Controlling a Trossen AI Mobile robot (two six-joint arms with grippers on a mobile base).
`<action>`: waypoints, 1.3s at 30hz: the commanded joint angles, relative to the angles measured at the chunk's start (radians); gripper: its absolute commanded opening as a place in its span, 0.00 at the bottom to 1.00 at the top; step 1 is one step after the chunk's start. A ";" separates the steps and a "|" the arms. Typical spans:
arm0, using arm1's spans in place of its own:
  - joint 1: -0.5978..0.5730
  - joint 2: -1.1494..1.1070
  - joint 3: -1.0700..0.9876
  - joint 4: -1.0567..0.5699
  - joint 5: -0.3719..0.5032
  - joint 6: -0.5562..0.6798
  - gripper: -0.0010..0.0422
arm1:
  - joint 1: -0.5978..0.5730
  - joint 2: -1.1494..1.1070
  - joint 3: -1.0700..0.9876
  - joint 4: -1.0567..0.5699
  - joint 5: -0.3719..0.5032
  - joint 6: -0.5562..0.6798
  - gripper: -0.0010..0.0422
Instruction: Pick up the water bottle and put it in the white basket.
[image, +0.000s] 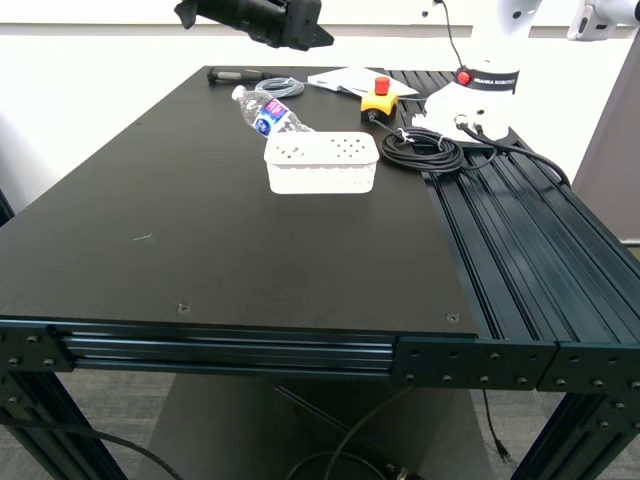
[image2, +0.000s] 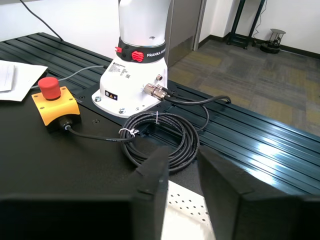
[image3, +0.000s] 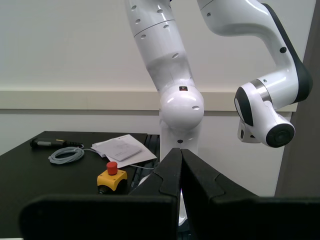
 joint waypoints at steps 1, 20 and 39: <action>0.000 0.000 0.001 0.003 0.002 0.003 0.02 | 0.000 0.000 0.002 0.002 0.002 0.003 0.35; 0.000 0.000 0.001 0.003 0.002 0.003 0.02 | 0.000 0.000 0.002 0.001 0.002 -0.003 0.08; 0.000 0.000 0.001 0.003 0.002 0.002 0.02 | 0.000 0.000 0.002 0.002 0.002 0.001 0.54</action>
